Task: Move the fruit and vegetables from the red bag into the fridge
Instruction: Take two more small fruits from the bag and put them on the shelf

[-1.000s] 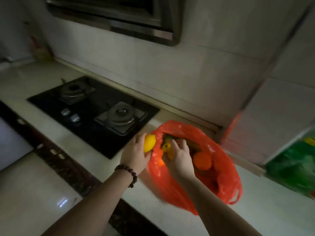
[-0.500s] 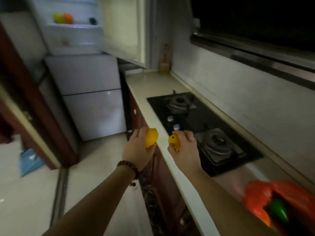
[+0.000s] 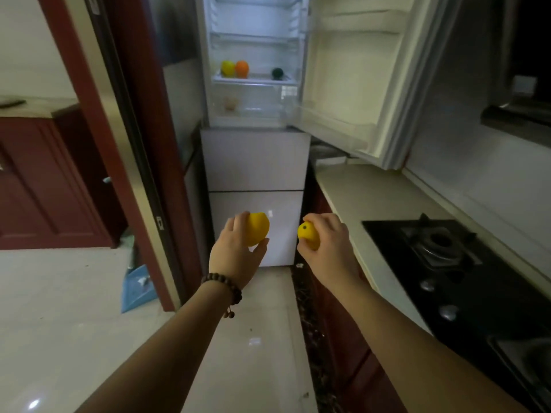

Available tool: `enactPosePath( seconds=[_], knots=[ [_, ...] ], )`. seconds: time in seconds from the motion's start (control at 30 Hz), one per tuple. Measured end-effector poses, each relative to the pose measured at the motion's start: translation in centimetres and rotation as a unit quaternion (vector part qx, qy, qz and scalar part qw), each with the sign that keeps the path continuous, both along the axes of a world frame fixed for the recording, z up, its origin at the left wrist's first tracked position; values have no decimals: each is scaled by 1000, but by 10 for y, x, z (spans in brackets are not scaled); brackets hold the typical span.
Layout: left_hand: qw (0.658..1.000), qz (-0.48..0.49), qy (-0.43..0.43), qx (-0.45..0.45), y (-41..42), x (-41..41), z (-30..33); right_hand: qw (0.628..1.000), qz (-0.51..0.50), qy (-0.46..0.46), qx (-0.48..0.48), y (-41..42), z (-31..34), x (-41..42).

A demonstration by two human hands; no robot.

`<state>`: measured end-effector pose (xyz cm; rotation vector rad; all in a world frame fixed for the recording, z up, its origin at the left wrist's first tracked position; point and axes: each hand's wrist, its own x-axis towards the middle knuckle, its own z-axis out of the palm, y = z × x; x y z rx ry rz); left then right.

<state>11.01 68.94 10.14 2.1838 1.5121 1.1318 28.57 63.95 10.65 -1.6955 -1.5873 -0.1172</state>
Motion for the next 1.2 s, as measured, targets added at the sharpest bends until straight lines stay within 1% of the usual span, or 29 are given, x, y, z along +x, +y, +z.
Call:
enactPosePath(
  seconds=[0.17, 0.33, 0.57, 0.83, 1.03, 1.2],
  knots=[
    [1000, 14, -7, 10, 70, -18, 14, 1000, 19, -9, 21, 75, 13, -14],
    [1000, 22, -10, 14, 143, -14, 19, 999, 31, -16, 32, 151, 17, -10],
    [999, 36, -9, 32, 263, 21, 27, 997, 52, -13, 61, 281, 22, 25],
    [996, 66, -14, 50, 413, 71, 64, 993, 79, -27, 78, 441, 56, 74],
    [995, 68, -20, 77, 500, 91, 81, 990, 107, -20, 88, 530, 75, 98],
    [992, 59, -11, 115, 571, 100, 98, 988, 115, -35, 94, 604, 91, 112]
  ],
)
